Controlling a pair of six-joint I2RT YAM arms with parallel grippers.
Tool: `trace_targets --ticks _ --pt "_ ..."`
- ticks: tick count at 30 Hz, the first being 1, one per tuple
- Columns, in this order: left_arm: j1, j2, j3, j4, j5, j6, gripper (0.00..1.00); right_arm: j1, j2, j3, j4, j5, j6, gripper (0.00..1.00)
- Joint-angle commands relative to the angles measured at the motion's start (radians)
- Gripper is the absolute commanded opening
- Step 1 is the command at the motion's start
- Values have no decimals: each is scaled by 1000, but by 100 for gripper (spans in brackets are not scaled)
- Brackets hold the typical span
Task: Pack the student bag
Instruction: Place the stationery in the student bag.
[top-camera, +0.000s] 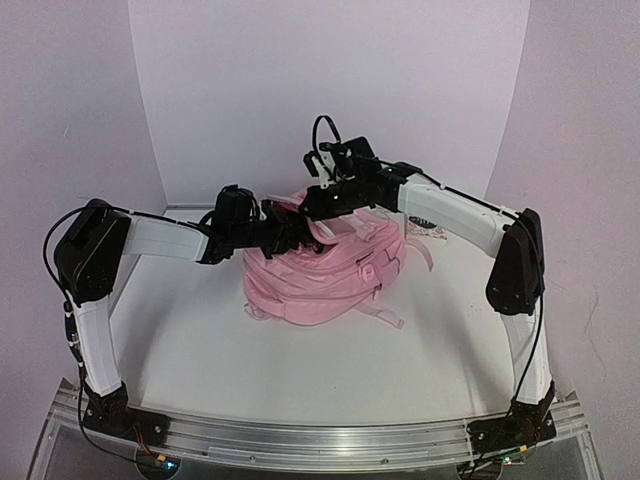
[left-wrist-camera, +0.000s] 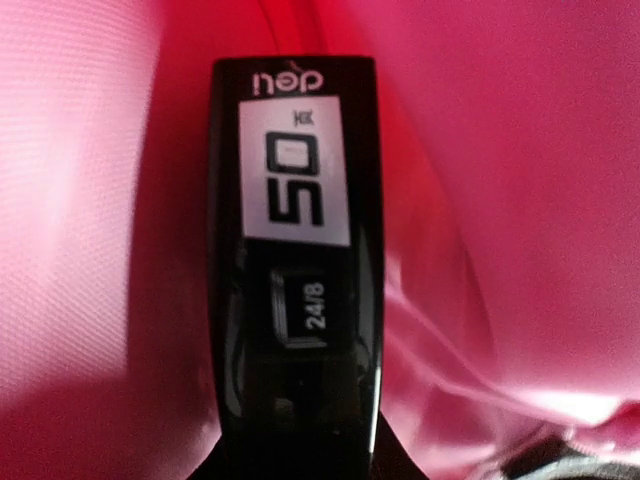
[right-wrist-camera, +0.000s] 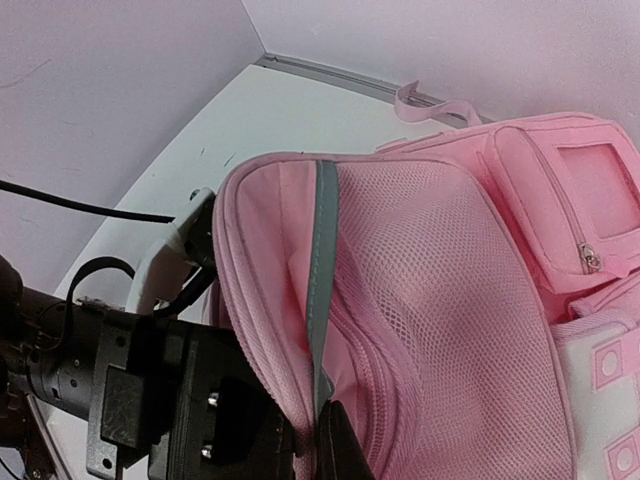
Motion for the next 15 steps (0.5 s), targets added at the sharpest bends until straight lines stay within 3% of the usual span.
trace_targets --ticks 1,3,7,8,15 --pt "33 18 25 237 -179 -89 12 24 -146 47 155 -98 34 0" --pt "25 26 33 214 -199 -83 17 23 -140 58 156 -96 37 0" --pt "22 17 58 103 -185 -80 55 22 -134 68 154 -65 24 0" --pt "20 5 64 55 -183 -64 60 22 -132 68 153 -57 20 0" --pt "17 -82 144 -416 -179 53 65 18 -124 65 151 -41 7 0"
